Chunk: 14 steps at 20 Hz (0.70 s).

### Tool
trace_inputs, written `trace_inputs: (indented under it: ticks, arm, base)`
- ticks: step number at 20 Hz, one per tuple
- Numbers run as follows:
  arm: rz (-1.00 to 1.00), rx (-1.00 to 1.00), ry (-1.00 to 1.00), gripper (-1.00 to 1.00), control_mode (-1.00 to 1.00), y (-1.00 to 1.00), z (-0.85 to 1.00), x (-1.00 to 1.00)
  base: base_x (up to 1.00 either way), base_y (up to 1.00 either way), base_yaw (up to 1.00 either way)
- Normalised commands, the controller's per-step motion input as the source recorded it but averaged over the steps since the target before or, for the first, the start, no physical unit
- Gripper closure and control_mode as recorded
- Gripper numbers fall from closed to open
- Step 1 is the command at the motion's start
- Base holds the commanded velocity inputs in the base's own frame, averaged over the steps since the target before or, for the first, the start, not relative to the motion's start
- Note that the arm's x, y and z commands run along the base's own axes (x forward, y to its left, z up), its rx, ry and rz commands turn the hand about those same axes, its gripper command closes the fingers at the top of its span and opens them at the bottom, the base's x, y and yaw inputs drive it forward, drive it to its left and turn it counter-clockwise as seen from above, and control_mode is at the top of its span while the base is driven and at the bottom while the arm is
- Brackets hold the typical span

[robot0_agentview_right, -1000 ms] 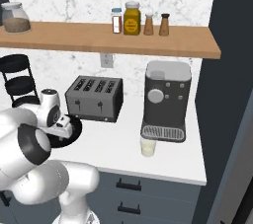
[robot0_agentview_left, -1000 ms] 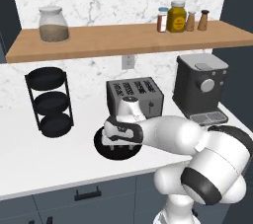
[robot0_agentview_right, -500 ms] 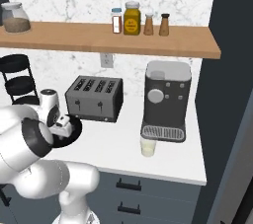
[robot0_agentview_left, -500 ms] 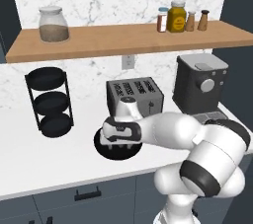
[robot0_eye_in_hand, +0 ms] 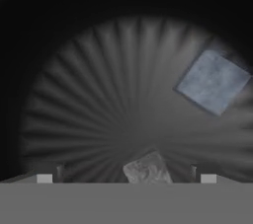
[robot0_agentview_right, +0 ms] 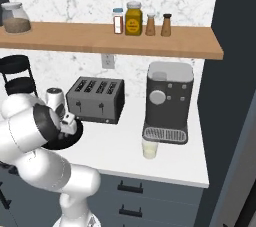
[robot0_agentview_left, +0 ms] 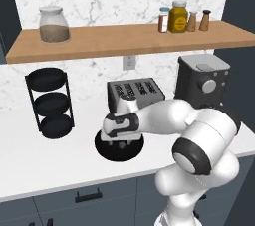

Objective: Grab a lemon wedge from the fridge and one ice cube from the ice bowl, and put them in the glass of lemonade.

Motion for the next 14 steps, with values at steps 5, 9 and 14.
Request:
trace_inputs:
  ticks: [5,9,14]
  arm:
    - [0.01,0.00,0.00,-1.00,-1.00,0.16,-0.23,0.17]
    - [0.02,0.00,0.00,-1.00,-1.00,0.18,-0.14,0.06]
    - [0.01,0.00,0.00,-1.00,-1.00,0.11,-0.02,0.00]
  base:
    - [0.00,0.00,0.00]
    - [0.00,0.00,0.00]
    - [0.00,0.00,0.00]
